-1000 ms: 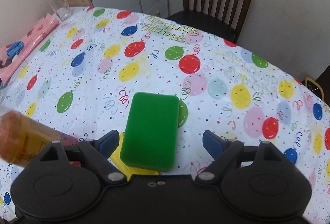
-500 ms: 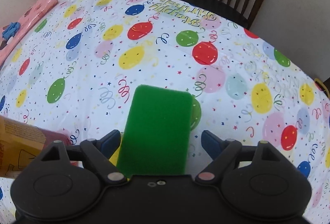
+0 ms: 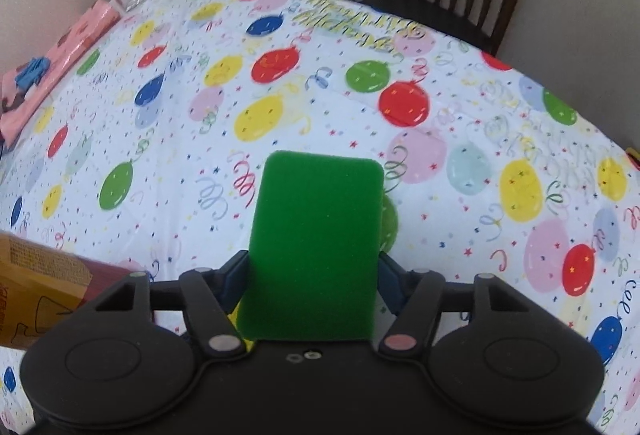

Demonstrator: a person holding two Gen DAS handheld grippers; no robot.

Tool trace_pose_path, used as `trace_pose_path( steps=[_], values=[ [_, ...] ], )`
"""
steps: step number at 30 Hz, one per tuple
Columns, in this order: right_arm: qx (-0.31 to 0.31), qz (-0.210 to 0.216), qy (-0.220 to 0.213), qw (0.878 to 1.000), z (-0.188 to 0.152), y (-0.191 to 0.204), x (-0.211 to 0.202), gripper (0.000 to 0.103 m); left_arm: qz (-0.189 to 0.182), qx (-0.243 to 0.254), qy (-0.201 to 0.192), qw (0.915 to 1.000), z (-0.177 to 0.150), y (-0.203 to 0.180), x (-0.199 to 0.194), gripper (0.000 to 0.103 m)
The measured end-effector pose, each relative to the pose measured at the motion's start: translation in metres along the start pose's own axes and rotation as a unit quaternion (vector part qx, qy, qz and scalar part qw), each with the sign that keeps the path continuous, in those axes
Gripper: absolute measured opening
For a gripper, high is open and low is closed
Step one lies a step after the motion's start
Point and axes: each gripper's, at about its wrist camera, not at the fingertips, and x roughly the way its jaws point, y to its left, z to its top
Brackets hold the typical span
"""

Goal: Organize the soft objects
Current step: 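Grasp the green sponge with the right tool while the left tool grasps the yellow cloth, then lift the sponge and yellow cloth with both tools and carry them over the shoebox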

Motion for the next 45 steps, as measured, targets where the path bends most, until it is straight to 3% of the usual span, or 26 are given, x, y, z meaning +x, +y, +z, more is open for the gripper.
trace_pose_path(
  steps=[2,5,10,21,31,45],
  values=[
    [0.009,-0.005,-0.010,1.000,-0.001,-0.005,-0.004,0.064,-0.009,0.002,-0.003,1.0000,-0.001,0.002,0.000,0.050],
    [0.024,-0.007,-0.025,0.999,-0.004,-0.014,-0.012,0.063,-0.018,0.003,-0.004,0.9998,-0.001,0.004,0.001,0.038],
    [0.049,-0.012,-0.048,0.998,-0.014,-0.030,-0.031,0.063,-0.038,0.008,-0.009,0.9992,-0.003,0.007,0.001,0.035],
    [0.095,-0.032,-0.094,0.991,-0.056,-0.058,-0.090,0.062,-0.064,0.016,-0.022,0.9976,-0.004,0.015,-0.003,0.019],
    [0.136,-0.041,-0.136,0.980,-0.110,-0.068,-0.162,0.062,-0.077,0.027,-0.037,0.9960,0.002,0.023,-0.018,0.015],
    [0.168,-0.056,-0.168,0.970,-0.200,-0.067,-0.243,0.062,-0.113,0.043,-0.069,0.9903,-0.004,0.023,-0.096,0.014]
  ],
)
